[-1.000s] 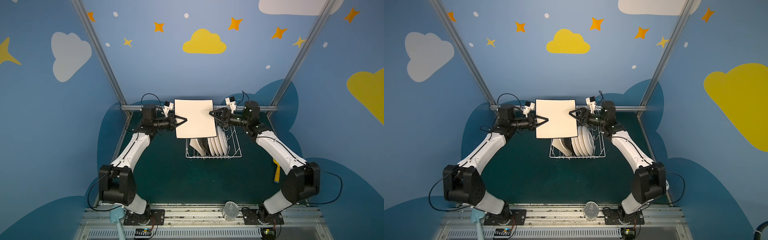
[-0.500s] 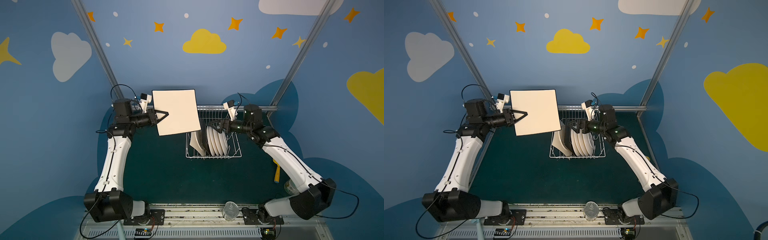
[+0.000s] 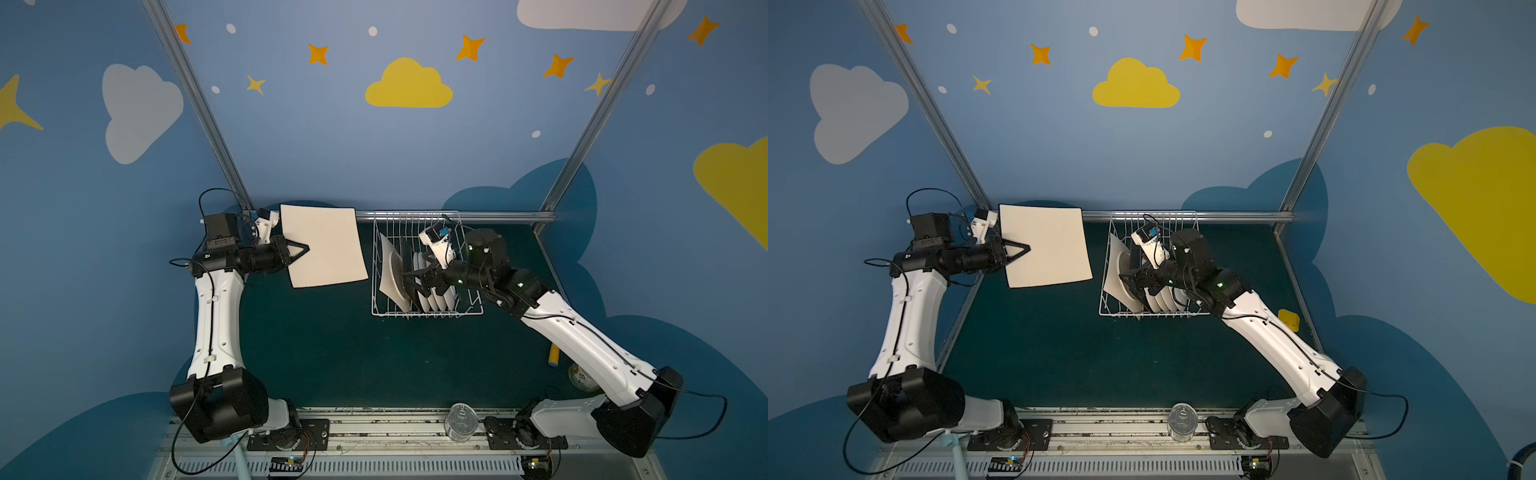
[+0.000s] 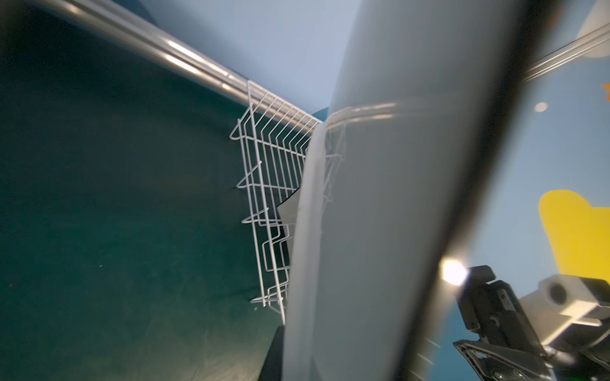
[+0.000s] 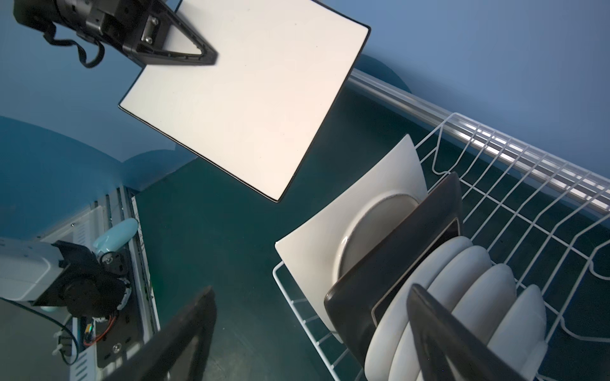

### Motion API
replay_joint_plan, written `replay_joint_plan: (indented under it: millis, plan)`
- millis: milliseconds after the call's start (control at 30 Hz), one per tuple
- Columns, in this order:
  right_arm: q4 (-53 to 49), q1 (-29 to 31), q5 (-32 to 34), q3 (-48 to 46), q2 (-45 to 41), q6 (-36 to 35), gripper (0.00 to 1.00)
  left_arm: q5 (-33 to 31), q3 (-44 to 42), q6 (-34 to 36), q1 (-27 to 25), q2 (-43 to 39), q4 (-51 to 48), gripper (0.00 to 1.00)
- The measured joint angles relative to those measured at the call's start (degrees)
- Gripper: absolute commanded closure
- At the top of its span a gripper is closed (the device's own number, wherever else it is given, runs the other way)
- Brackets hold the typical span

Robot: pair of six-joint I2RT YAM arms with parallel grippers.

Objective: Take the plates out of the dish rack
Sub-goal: 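Carry the plate off with the left gripper while the right gripper returns to the rack, then lower the square cream plate flat onto the table beside the rack, open left gripper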

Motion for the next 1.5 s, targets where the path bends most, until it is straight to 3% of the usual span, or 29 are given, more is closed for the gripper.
replay_joint_plan:
  millis: [433, 833, 1167, 1500]
  plan:
    - [-0.39, 3.82, 2.51, -1.09, 0.87, -2.82, 0.1, -10.08, 0.0, 12.33, -0.04, 11.41, -5.42, 0.97]
    - [-1.44, 3.87, 2.45, -0.81, 2.12, -3.06, 0.09, -10.27, 5.57, 16.92, -0.98, 23.82, -5.22, 0.97]
    - [-2.38, 3.87, 2.95, -0.83, 2.12, -2.89, 0.09, -10.43, 13.53, 19.61, -5.22, 34.21, -6.16, 0.97]
    - [-3.98, 3.98, 5.07, -0.83, 2.03, -3.1, 0.09, -8.13, 16.02, 20.37, -4.57, 40.85, -8.17, 0.97]
